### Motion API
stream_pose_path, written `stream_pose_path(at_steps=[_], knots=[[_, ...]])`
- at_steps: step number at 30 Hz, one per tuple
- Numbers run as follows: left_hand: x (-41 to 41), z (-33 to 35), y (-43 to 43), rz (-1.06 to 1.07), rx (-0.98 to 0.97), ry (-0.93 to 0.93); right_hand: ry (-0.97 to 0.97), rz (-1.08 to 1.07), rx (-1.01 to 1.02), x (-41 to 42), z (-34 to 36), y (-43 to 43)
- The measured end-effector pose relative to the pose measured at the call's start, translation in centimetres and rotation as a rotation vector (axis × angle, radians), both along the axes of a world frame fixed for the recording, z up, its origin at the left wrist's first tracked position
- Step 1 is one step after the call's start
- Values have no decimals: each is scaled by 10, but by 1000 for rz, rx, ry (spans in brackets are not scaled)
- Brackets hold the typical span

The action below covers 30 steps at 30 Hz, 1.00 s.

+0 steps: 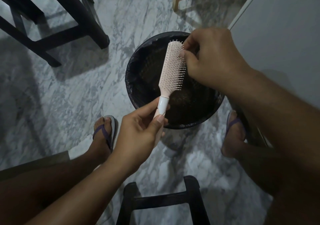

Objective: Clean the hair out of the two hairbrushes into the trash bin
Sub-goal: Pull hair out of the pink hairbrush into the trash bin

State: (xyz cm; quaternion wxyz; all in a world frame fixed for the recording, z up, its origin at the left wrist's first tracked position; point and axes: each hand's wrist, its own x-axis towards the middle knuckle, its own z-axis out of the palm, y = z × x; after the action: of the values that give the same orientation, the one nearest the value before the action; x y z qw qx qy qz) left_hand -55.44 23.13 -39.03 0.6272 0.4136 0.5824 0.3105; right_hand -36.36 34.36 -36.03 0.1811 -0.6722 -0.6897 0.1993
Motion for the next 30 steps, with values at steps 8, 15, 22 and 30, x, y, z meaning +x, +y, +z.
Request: stream_pose_path(at_steps=[8,15,22,30], knots=[[1,1,6,73,-141,-277,409,-45,197,14,12,5],[1,-2,3,16,-149,-301,608,60,27,5,-9,2],[3,1,6,30,-206,-353,692,-185,20,3,-9,11],[-2,0,16,141,-225,-317,911,46,-571,-3,-4,-10]])
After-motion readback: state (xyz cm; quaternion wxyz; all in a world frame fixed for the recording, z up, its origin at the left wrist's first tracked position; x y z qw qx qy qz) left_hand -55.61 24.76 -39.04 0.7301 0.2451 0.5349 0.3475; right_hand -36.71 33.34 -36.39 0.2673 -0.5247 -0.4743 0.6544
